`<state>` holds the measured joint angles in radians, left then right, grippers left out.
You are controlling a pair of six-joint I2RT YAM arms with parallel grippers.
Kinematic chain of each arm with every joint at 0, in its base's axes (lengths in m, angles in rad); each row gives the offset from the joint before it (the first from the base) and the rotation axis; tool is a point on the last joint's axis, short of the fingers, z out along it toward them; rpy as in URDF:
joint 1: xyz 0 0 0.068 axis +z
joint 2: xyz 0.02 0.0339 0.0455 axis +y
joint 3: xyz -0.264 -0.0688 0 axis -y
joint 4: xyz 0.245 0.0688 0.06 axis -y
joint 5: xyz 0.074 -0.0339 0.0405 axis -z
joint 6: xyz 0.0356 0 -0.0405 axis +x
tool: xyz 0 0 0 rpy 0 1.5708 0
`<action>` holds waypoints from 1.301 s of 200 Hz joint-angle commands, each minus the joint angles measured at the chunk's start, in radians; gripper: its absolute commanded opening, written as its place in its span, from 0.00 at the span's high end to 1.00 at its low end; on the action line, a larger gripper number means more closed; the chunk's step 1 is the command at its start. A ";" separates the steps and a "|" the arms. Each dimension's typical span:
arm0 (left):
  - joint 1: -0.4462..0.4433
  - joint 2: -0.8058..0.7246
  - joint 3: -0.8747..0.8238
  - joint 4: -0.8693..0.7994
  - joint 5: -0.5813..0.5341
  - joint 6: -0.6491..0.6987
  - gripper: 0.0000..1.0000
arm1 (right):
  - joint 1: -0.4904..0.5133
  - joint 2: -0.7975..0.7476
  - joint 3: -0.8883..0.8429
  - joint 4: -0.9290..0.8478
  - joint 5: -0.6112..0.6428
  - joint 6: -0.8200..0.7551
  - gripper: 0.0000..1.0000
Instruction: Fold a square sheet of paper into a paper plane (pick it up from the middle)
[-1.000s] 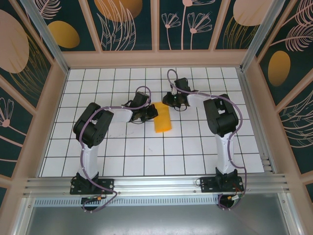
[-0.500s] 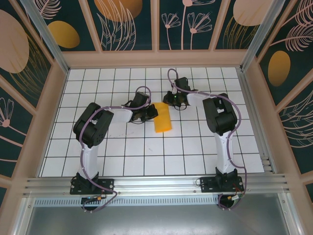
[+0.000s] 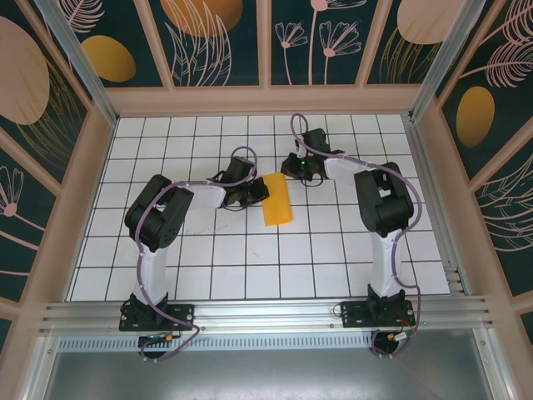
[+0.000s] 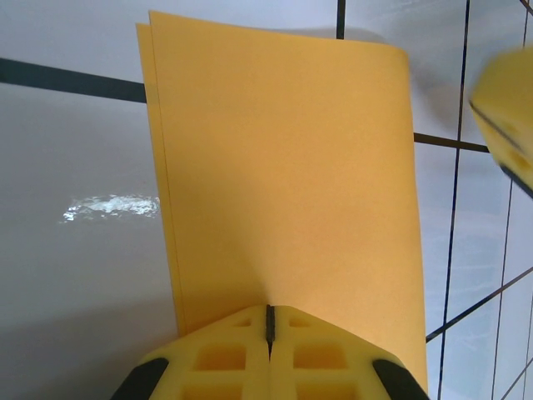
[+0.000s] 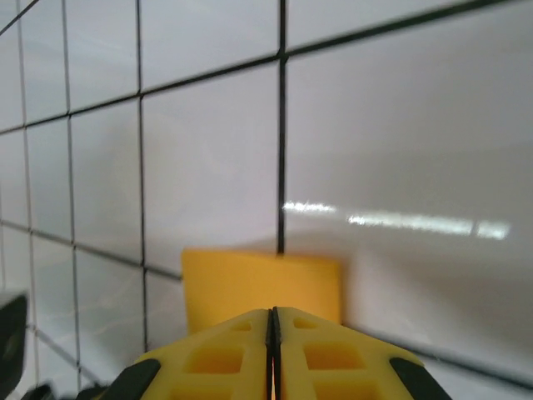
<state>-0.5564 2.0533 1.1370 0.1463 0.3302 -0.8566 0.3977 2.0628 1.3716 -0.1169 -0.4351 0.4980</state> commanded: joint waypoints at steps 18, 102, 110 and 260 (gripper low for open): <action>-0.002 0.110 -0.061 -0.188 -0.094 0.029 0.94 | 0.045 -0.097 -0.098 -0.023 -0.095 -0.012 0.89; -0.002 0.108 -0.060 -0.194 -0.099 0.030 0.95 | 0.046 -0.051 -0.152 -0.117 -0.030 -0.055 0.90; -0.002 0.108 -0.062 -0.194 -0.099 0.029 0.95 | 0.043 -0.048 -0.156 -0.129 -0.005 -0.059 0.91; -0.002 0.107 -0.070 -0.187 -0.098 0.026 0.95 | 0.067 -0.090 -0.197 -0.140 -0.076 -0.125 0.91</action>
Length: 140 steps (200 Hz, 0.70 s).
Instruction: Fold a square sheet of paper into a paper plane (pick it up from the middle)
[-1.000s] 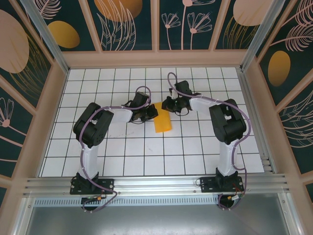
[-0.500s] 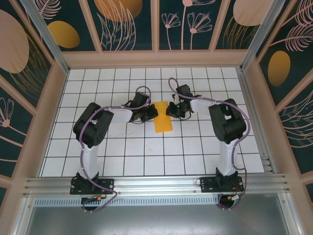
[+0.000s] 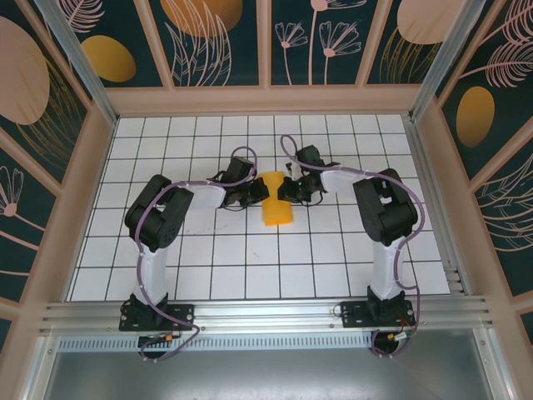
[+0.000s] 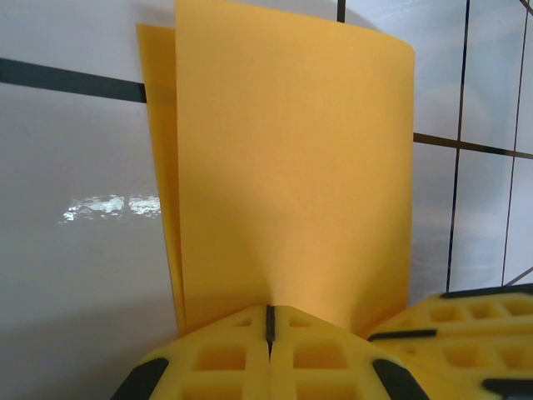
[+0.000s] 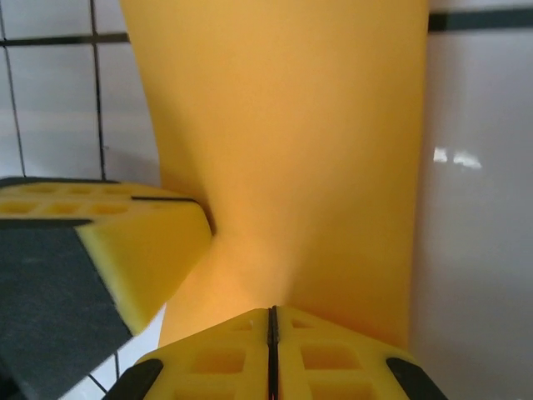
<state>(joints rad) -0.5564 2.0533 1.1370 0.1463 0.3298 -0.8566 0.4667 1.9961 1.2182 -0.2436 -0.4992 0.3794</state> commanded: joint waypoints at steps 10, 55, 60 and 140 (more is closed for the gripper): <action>-0.002 0.108 -0.072 -0.185 -0.099 0.026 0.95 | -0.007 -0.024 -0.061 -0.014 -0.006 -0.007 0.91; -0.002 0.106 -0.078 -0.182 -0.103 0.024 0.95 | -0.042 -0.089 -0.155 -0.021 -0.022 -0.056 0.91; -0.002 0.107 -0.080 -0.180 -0.104 0.023 0.95 | -0.043 -0.103 -0.160 -0.021 -0.038 -0.071 0.91; -0.002 0.106 -0.075 -0.180 -0.106 0.020 0.95 | 0.004 -0.072 -0.117 0.013 -0.082 -0.064 0.90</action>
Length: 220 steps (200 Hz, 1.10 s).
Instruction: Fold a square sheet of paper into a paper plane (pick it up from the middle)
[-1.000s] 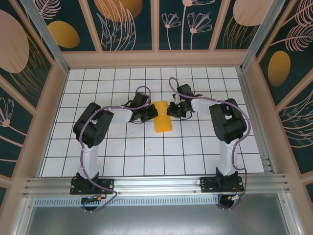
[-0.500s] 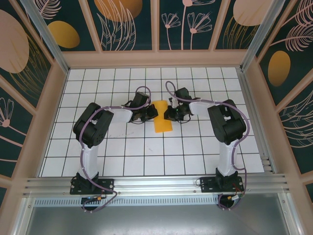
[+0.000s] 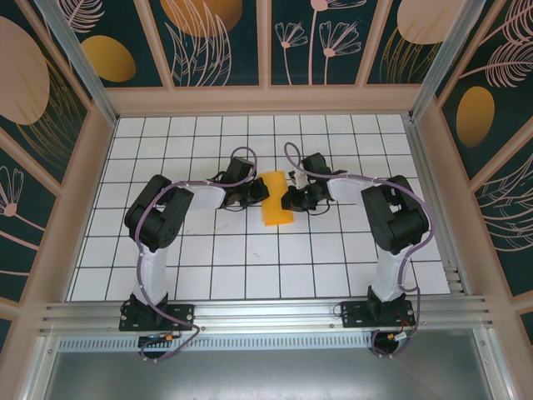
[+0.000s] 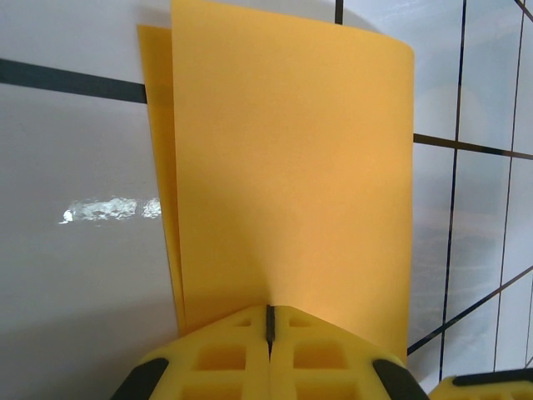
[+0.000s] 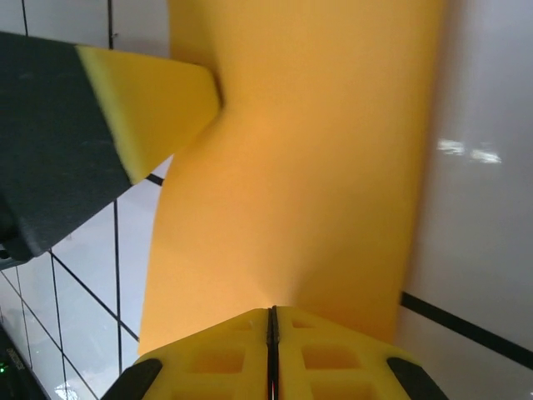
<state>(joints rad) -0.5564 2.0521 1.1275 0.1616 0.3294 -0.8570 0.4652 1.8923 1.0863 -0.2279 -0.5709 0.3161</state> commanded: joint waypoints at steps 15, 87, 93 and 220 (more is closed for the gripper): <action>-0.002 0.107 -0.067 -0.195 -0.106 0.022 0.95 | 0.006 0.031 -0.005 -0.005 -0.009 -0.002 0.90; -0.002 0.109 -0.070 -0.188 -0.107 0.021 0.95 | -0.014 -0.103 -0.196 -0.031 0.007 0.006 0.90; -0.002 0.108 -0.070 -0.188 -0.107 0.021 0.95 | -0.018 -0.117 -0.209 -0.031 0.008 0.010 0.90; -0.001 0.073 -0.033 -0.195 -0.094 0.059 0.95 | -0.033 0.076 0.176 0.022 0.137 0.033 0.91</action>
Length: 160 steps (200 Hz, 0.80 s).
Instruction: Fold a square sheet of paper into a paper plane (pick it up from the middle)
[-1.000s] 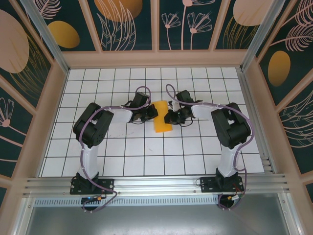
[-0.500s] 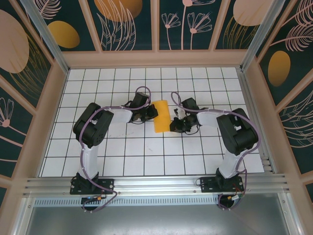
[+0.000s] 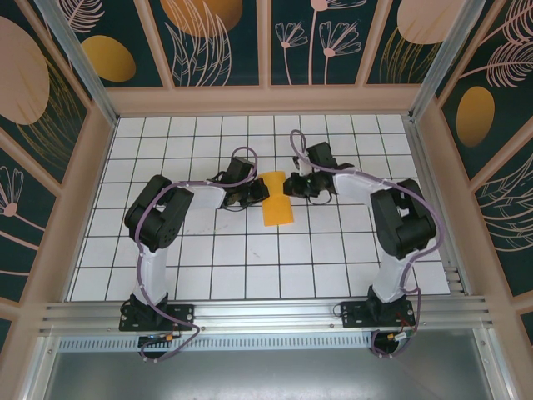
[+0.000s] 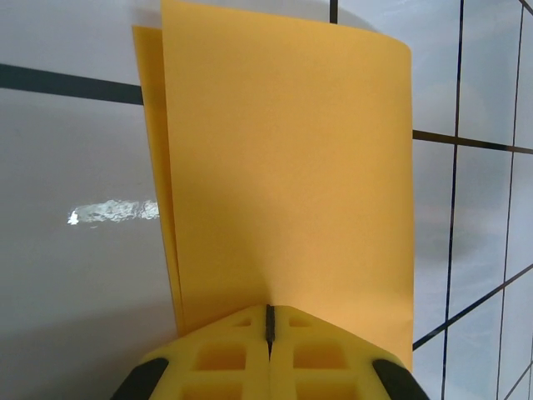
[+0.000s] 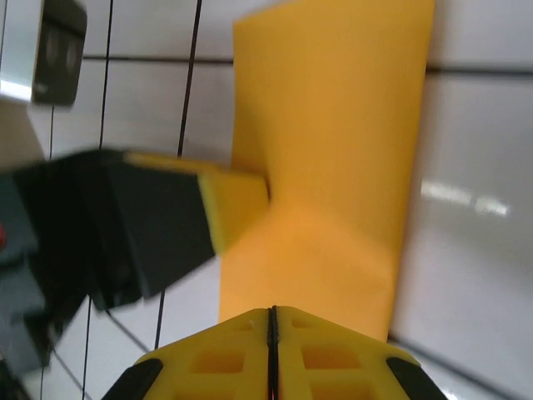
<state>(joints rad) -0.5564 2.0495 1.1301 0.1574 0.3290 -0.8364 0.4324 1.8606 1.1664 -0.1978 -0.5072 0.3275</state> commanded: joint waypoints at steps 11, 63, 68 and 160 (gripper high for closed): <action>-0.002 0.068 -0.031 -0.194 -0.094 0.043 0.95 | 0.002 0.158 0.151 -0.025 0.089 0.024 0.91; -0.002 0.030 -0.026 -0.190 -0.081 0.055 0.95 | 0.014 0.292 0.314 -0.099 0.121 0.025 0.93; -0.002 0.025 -0.026 -0.187 -0.080 0.056 0.95 | 0.015 0.298 0.319 -0.103 0.127 0.025 0.92; -0.002 -0.150 -0.091 -0.076 -0.020 -0.008 0.85 | 0.036 0.134 0.104 -0.110 0.281 0.242 0.93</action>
<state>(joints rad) -0.5594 1.9648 1.0733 0.0883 0.3061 -0.8192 0.4526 2.0815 1.3685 -0.2657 -0.3069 0.4507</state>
